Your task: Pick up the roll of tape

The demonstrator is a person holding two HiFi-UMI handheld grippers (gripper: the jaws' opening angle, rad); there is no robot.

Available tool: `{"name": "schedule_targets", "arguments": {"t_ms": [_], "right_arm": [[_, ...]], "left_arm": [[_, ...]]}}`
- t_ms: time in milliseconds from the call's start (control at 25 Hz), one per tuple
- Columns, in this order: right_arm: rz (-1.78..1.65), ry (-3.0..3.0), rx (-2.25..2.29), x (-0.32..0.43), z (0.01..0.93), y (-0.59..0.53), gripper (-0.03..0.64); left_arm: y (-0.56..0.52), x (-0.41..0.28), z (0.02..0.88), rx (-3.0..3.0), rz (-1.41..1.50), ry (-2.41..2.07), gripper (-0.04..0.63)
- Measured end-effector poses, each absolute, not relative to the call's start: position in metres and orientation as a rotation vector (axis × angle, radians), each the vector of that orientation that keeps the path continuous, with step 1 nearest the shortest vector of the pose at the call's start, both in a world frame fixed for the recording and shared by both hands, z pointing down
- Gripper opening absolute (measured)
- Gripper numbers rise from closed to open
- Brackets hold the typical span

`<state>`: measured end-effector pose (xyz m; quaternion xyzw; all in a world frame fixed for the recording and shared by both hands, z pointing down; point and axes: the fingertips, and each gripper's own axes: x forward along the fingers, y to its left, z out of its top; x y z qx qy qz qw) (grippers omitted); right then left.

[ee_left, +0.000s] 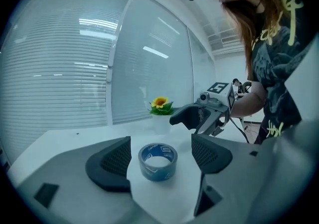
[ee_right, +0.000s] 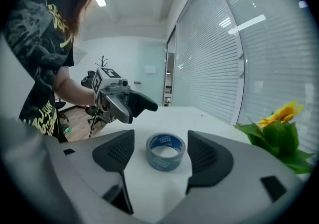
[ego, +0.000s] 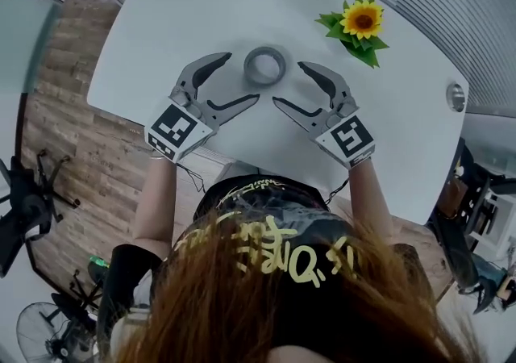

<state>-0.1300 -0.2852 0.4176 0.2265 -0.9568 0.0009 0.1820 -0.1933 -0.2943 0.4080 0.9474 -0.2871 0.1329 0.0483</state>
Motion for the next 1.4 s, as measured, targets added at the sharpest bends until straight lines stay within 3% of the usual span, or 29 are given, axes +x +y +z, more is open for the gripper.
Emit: {"name": "schedule_targets", "arguments": {"t_ms": [600,1400], "right_arm": [[0.029,-2.501,0.422,-0.141,0.501,-0.315,0.314],[0.052,-2.5,0.413,-0.147,0.511,-0.316,0.316]], "left_arm": [[-0.317,-0.174,0.491,2.847,0.921,-0.681,0.373],[-0.319,-0.168,0.507,2.816,0.918,-0.649,0.35]]}}
